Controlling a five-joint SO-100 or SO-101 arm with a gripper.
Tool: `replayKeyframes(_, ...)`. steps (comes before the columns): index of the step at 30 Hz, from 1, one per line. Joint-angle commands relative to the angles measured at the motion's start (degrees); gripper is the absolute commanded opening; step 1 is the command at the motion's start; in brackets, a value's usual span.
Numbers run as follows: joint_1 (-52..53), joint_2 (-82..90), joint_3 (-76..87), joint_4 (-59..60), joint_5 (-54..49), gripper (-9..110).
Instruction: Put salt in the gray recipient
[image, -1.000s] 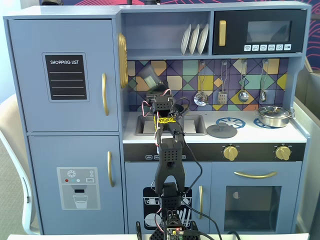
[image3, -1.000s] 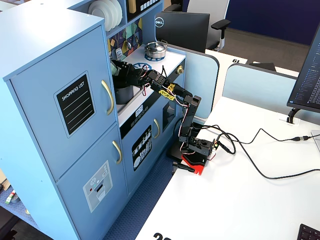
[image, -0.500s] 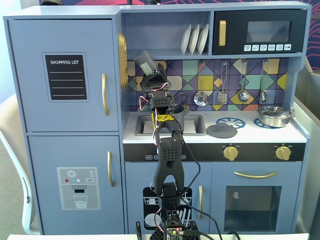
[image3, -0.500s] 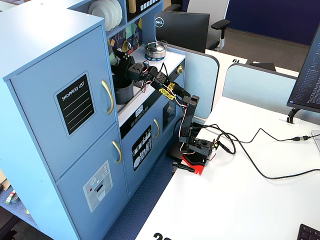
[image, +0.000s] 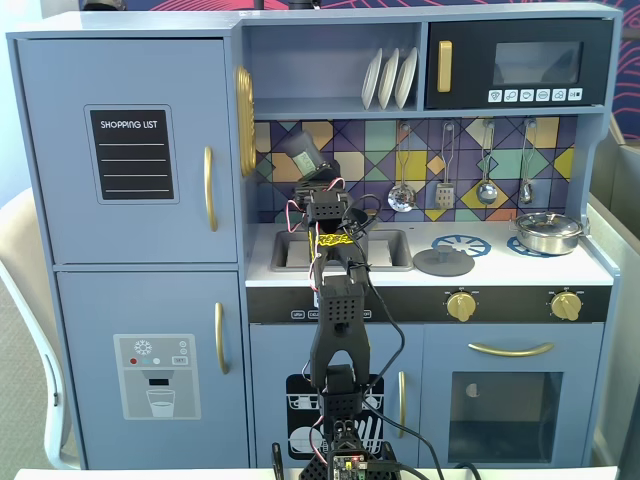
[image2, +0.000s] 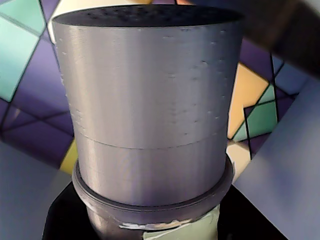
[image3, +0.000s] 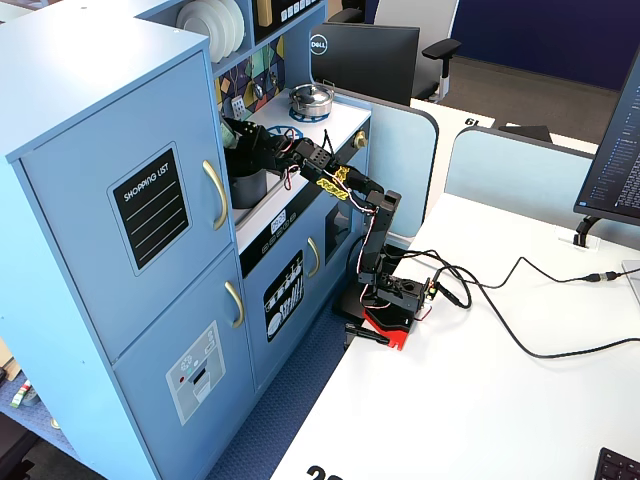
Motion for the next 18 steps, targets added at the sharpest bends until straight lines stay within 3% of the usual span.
replayKeyframes(1, -1.32, 4.22, -4.13, -2.72, -1.76, 0)
replayKeyframes(9, -5.01, -0.88, -16.17, -6.06, -5.63, 0)
replayKeyframes(18, -1.93, 1.67, -8.88, -0.79, -2.20, 0)
